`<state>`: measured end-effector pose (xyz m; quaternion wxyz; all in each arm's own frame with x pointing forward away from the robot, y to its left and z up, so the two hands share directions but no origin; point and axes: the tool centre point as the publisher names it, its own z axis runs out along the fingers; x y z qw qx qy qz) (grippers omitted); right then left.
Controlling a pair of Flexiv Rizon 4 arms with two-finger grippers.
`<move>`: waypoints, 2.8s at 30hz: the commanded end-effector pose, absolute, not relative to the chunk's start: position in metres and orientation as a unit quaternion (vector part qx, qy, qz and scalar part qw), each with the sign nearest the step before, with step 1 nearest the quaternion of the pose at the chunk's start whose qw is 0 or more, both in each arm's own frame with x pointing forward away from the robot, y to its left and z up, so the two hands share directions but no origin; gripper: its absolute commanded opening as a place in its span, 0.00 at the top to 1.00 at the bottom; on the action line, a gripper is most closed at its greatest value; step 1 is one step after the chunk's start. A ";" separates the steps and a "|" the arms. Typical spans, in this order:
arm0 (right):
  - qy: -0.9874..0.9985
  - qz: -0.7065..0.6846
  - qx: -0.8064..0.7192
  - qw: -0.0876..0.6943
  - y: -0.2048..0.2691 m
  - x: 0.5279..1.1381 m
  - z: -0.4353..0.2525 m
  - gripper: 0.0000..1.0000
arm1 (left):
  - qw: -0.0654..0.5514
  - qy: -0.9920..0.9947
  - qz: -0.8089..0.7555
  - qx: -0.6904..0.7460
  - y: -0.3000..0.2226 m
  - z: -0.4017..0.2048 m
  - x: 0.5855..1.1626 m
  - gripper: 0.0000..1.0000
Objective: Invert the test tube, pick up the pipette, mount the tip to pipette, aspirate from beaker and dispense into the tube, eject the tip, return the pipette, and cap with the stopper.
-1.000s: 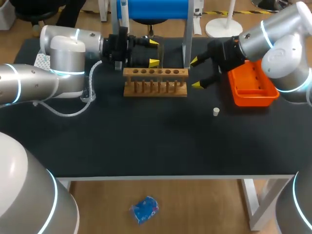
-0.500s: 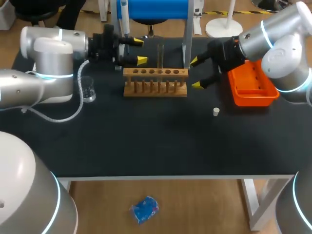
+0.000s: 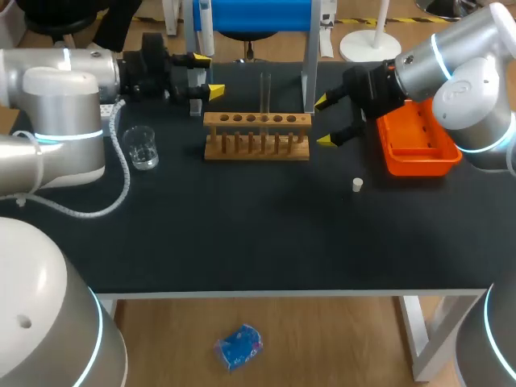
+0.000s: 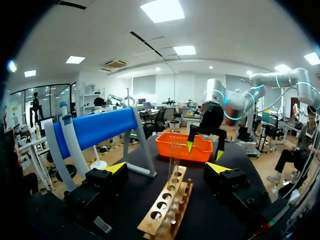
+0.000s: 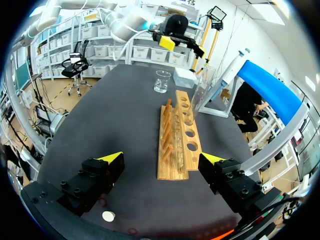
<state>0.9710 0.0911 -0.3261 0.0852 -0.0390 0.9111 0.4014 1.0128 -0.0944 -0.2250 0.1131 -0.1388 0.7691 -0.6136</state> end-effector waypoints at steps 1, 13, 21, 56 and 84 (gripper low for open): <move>0.911 0.401 -0.039 0.085 0.090 0.971 -0.326 0.00 | 0.212 0.745 -0.596 -0.213 -0.083 -0.211 0.989 0.00; 0.911 0.401 -0.039 0.085 0.090 0.971 -0.326 0.00 | 0.212 0.745 -0.596 -0.213 -0.083 -0.211 0.989 0.00; 0.909 0.406 -0.028 0.088 0.093 0.954 -0.315 0.00 | 0.214 0.752 -0.574 -0.242 -0.059 -0.213 0.982 0.00; 0.818 0.571 -0.058 0.035 0.109 0.824 -0.282 0.00 | 0.204 0.769 -0.526 -0.301 0.060 -0.226 0.980 0.00; 0.728 0.682 -0.049 -0.051 0.136 0.767 -0.306 0.00 | 0.192 0.746 -0.522 -0.367 0.139 -0.247 0.992 0.00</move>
